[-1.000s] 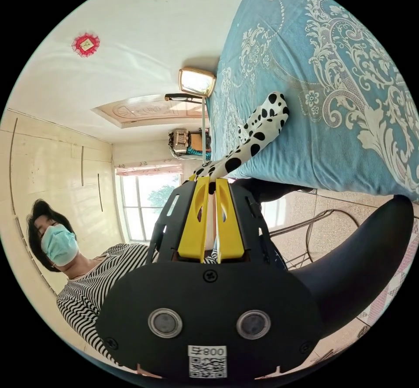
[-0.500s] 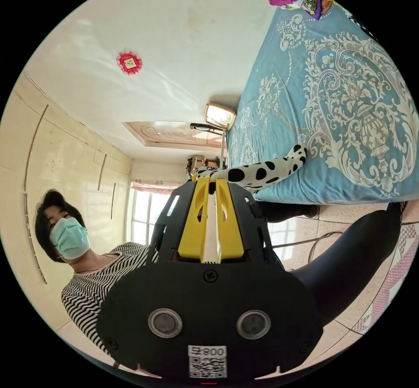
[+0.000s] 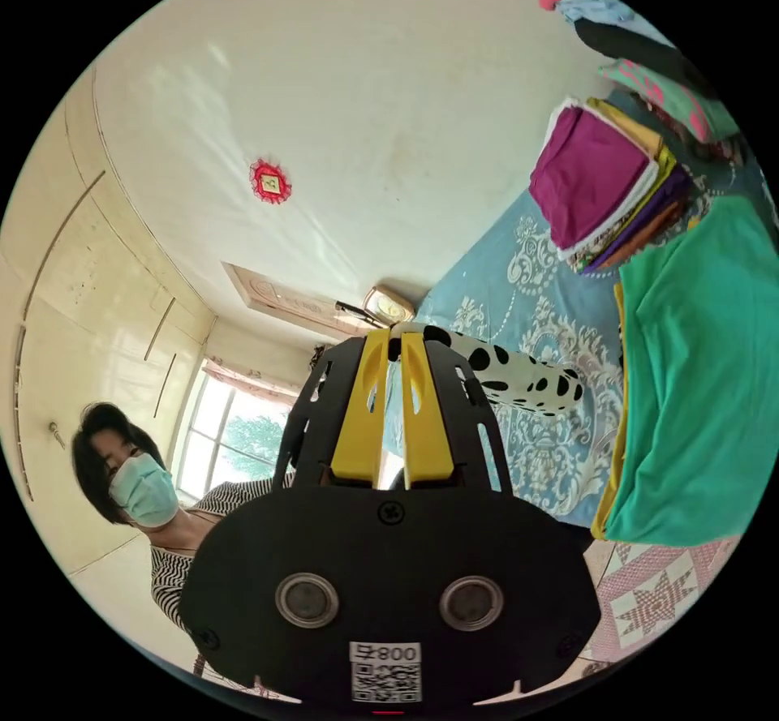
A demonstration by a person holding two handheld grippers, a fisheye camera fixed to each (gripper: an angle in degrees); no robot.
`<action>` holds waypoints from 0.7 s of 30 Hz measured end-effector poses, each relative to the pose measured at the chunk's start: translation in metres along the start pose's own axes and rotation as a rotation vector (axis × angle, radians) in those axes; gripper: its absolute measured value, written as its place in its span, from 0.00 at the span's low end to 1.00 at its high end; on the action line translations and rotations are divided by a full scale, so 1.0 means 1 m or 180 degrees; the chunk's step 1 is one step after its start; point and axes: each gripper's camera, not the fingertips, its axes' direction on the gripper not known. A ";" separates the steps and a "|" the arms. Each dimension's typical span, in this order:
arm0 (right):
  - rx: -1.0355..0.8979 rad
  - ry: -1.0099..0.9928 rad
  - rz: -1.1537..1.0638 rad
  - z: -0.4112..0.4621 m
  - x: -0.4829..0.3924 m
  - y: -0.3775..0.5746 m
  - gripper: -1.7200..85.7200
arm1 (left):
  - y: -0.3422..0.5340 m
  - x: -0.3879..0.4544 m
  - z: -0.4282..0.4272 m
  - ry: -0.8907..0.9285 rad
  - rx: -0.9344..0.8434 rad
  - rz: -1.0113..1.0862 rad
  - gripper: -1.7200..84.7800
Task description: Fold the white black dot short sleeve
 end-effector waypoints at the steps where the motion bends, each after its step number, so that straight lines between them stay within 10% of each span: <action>1: 0.0057 0.0047 -0.0068 -0.028 -0.003 -0.022 0.04 | -0.027 0.021 0.031 0.0028 -0.0016 0.0104 0.05; 9: 0.0374 0.0898 -0.0108 -0.198 0.008 -0.106 0.04 | -0.132 0.125 0.254 -0.0280 -0.0552 0.0724 0.05; 21: 0.0163 0.2040 0.0876 -0.307 0.171 -0.036 0.04 | -0.117 0.140 0.496 -0.0228 -0.1826 -0.0044 0.05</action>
